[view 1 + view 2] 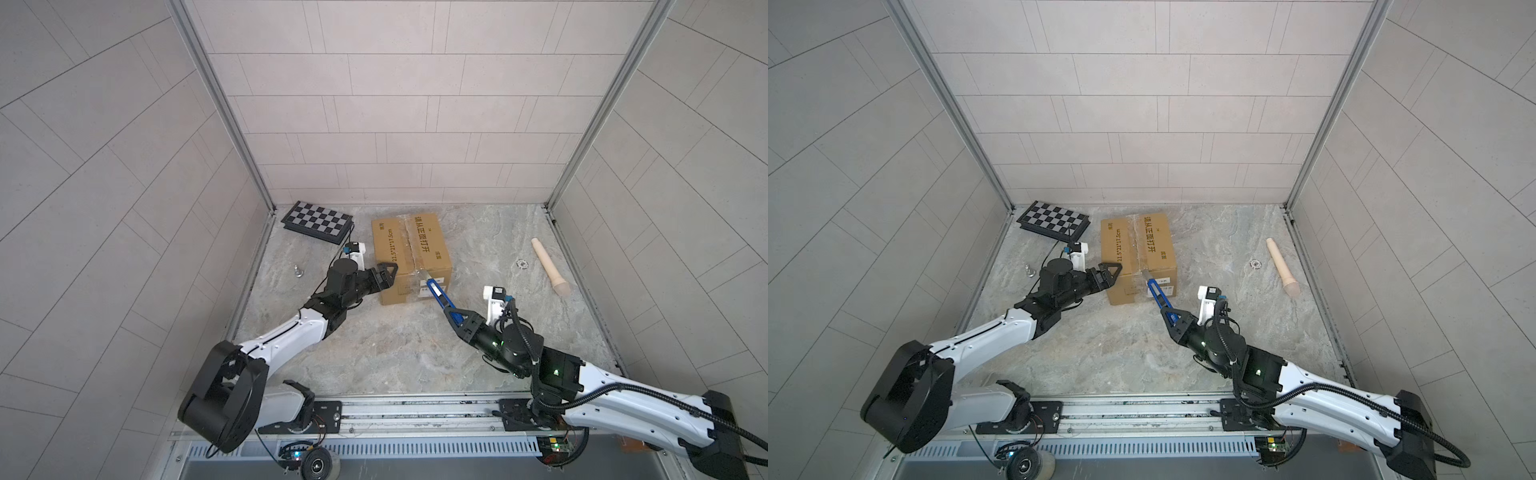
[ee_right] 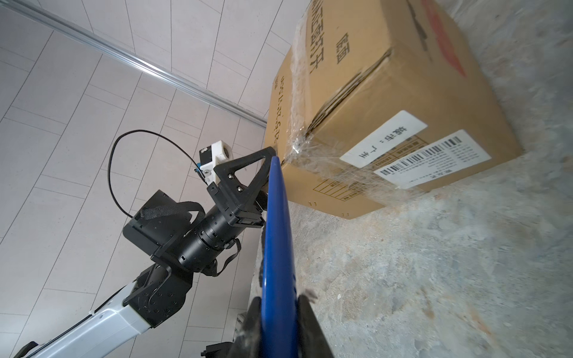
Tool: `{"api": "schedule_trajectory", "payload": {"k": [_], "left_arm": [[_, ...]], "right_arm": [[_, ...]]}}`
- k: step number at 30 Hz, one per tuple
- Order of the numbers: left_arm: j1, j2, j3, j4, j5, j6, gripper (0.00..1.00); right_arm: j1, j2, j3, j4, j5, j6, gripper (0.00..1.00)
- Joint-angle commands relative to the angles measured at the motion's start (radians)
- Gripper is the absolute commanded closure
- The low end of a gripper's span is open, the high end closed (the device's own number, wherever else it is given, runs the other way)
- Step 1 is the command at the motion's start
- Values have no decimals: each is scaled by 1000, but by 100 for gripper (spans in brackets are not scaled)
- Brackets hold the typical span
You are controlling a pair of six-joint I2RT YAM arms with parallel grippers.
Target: Unpack the express box
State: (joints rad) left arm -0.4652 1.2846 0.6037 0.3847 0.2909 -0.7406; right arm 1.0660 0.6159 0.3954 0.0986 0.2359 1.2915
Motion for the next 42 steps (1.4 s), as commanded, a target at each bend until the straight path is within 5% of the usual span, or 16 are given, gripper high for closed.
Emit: {"api": "schedule_trajectory", "payload": {"k": [1, 42], "left_arm": [[-8, 7, 19, -26, 5, 5, 8], [-8, 11, 16, -13, 13, -2, 8]], "right_arm": [[0, -57, -7, -106, 51, 22, 100], [-4, 23, -30, 80, 61, -44, 100]]}}
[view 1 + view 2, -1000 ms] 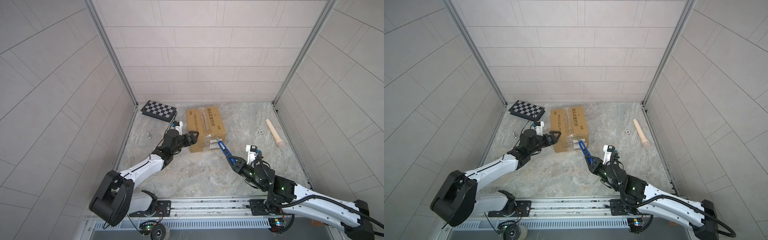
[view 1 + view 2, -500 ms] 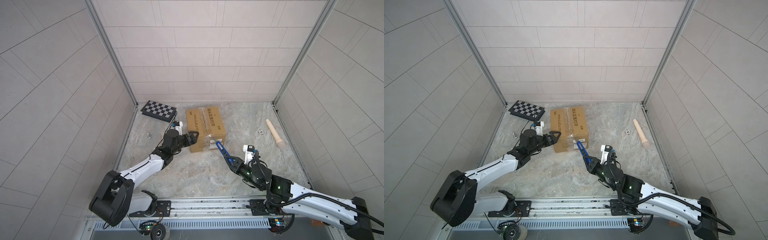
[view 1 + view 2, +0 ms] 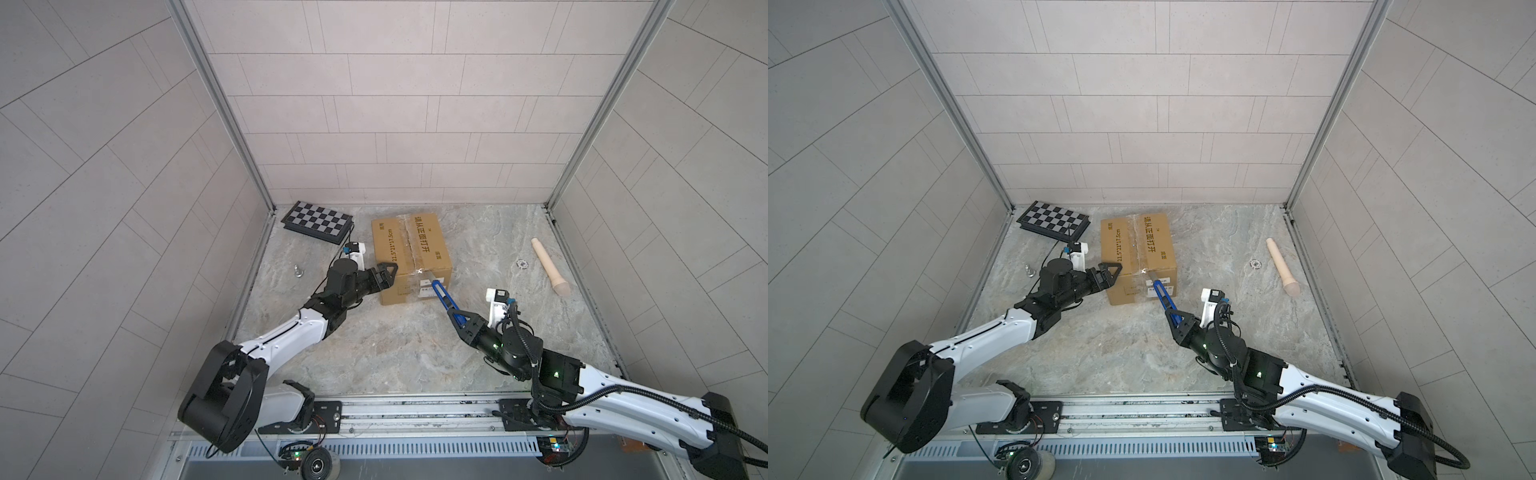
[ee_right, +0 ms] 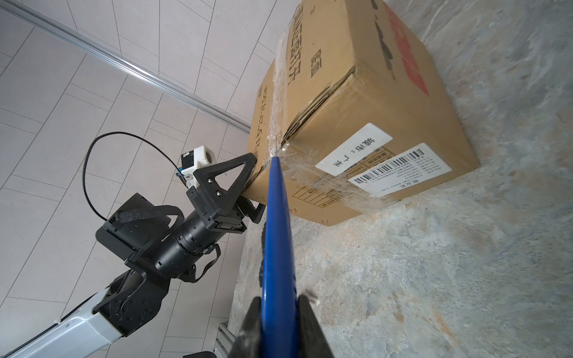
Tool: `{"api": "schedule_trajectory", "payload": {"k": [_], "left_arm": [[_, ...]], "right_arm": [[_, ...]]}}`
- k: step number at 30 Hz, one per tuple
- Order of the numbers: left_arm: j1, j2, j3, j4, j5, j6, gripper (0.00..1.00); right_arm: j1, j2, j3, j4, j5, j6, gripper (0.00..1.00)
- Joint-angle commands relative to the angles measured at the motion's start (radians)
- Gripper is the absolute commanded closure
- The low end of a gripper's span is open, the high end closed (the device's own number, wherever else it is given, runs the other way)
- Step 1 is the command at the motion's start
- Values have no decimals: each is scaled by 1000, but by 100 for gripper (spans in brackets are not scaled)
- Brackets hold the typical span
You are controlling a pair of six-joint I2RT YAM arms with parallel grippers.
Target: Unpack the express box
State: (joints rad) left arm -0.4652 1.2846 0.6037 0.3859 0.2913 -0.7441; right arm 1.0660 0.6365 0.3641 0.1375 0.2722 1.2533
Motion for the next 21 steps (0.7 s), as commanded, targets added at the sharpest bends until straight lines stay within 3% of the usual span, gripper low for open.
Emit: {"api": "schedule_trajectory", "payload": {"k": [1, 21], "left_arm": [[-8, 12, 16, -15, 12, 2, 8], [-8, 9, 11, -7, 16, -5, 8]], "right_arm": [[-6, 6, 1, 46, 22, -6, 100], [-14, 57, -3, 90, 0, 5, 100]]}}
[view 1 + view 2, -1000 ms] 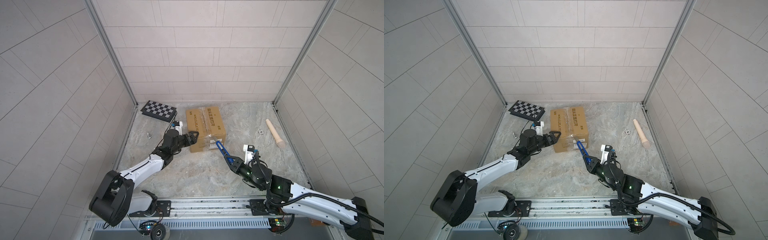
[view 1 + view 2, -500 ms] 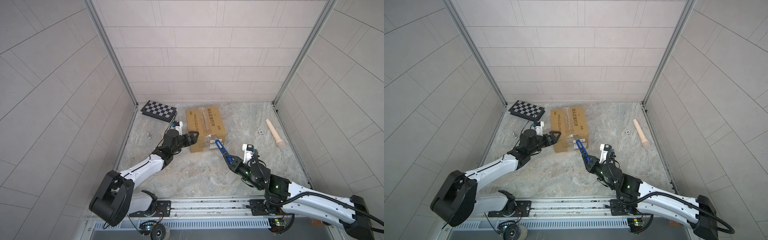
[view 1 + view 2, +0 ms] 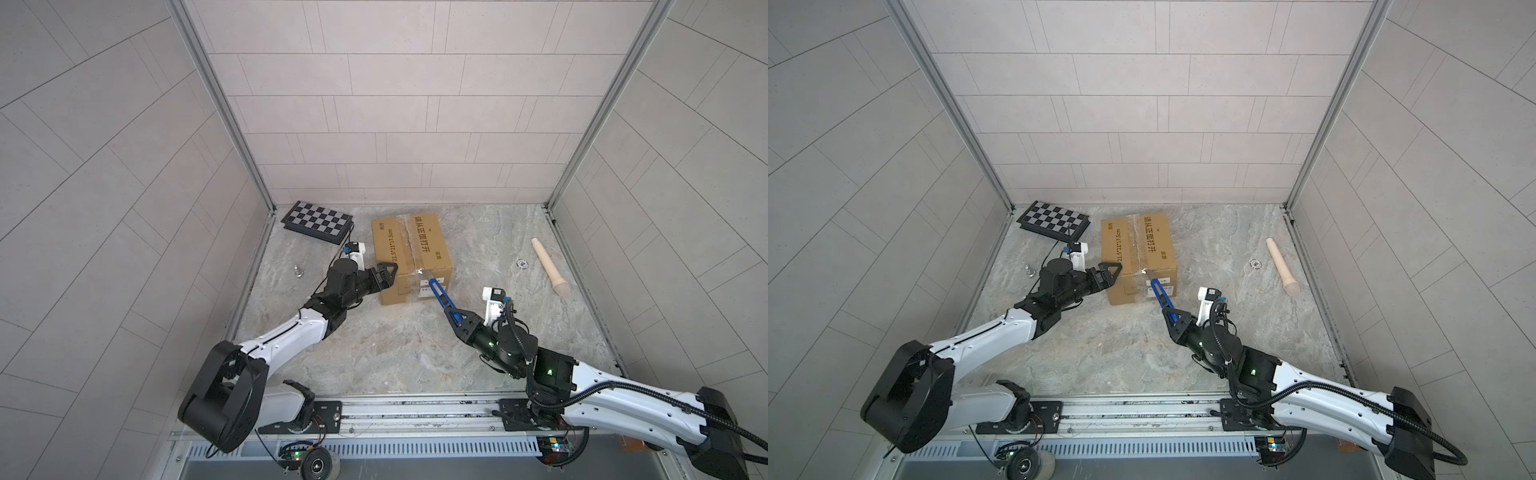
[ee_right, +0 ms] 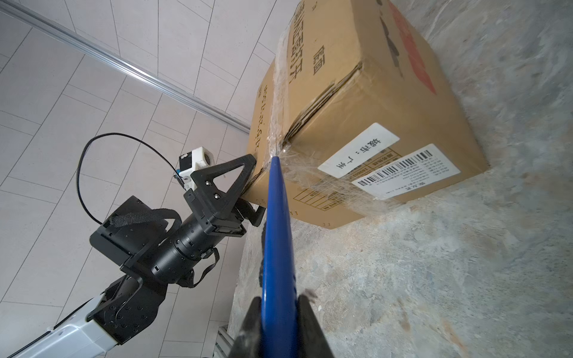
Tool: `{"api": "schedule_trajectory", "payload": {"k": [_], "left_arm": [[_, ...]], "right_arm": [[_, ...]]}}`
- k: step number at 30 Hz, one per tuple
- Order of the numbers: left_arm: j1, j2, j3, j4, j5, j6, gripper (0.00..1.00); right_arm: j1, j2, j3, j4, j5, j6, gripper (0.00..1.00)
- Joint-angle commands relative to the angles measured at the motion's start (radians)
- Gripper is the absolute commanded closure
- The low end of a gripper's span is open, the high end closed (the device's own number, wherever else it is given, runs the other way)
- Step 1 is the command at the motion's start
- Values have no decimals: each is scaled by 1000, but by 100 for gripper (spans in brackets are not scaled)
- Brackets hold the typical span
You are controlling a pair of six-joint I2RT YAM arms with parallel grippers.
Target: Unpack the express box
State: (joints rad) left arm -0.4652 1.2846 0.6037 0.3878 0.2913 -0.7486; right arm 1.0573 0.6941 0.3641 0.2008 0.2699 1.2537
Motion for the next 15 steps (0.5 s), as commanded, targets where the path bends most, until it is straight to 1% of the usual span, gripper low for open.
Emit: {"api": "schedule_trajectory", "payload": {"k": [1, 10, 15], "left_arm": [[-7, 8, 11, -9, 15, 0, 9], [-8, 15, 12, 0, 16, -7, 8], [-8, 18, 12, 2, 19, -10, 8]], "right_arm": [[-5, 0, -3, 27, -2, 7, 100], [-3, -16, -2, -20, -27, 46, 100], [-3, -25, -13, -20, -21, 54, 100]]}}
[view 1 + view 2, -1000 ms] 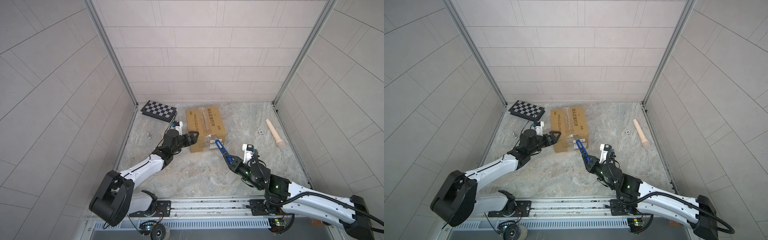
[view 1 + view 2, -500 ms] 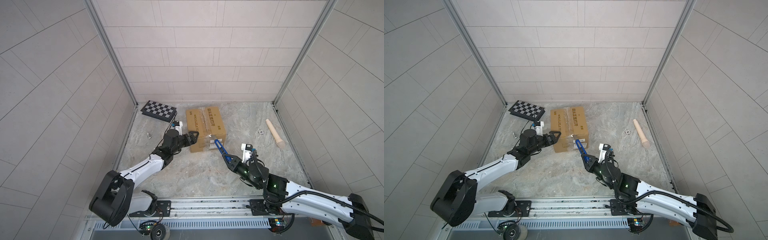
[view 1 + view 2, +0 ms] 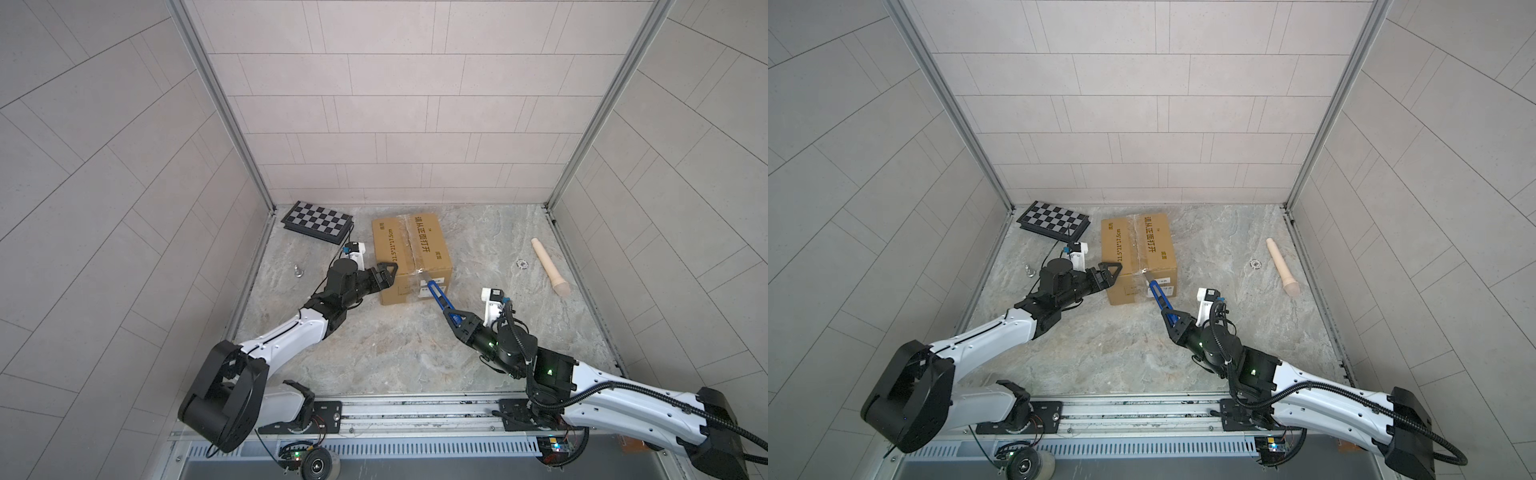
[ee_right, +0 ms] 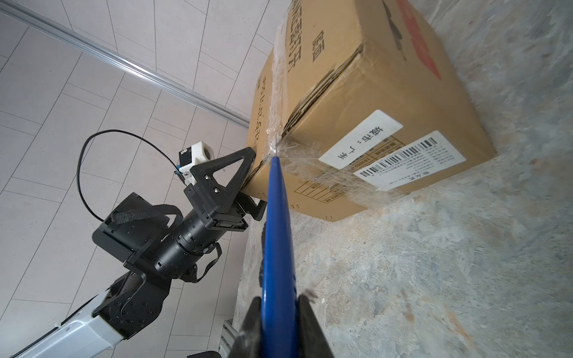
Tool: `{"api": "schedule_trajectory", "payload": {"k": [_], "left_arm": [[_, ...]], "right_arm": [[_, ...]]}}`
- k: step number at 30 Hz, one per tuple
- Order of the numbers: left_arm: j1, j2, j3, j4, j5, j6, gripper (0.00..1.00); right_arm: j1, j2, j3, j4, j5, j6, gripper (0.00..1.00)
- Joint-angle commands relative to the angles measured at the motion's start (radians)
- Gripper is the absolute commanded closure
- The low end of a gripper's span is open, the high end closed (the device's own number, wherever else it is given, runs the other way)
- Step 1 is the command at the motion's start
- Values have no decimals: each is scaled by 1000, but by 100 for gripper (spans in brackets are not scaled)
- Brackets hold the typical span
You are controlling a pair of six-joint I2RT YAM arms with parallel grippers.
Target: Unpack the express box
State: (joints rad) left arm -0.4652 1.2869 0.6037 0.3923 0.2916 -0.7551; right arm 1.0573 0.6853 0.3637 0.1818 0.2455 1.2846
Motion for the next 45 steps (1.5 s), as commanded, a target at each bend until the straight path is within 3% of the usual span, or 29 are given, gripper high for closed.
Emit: {"api": "schedule_trajectory", "payload": {"k": [1, 45], "left_arm": [[-8, 17, 14, -2, 18, -3, 8], [-11, 32, 7, 32, 49, -18, 9]], "right_arm": [[-3, -18, -13, 0, 6, 18, 100], [-28, 147, 71, 131, -33, -36, 100]]}}
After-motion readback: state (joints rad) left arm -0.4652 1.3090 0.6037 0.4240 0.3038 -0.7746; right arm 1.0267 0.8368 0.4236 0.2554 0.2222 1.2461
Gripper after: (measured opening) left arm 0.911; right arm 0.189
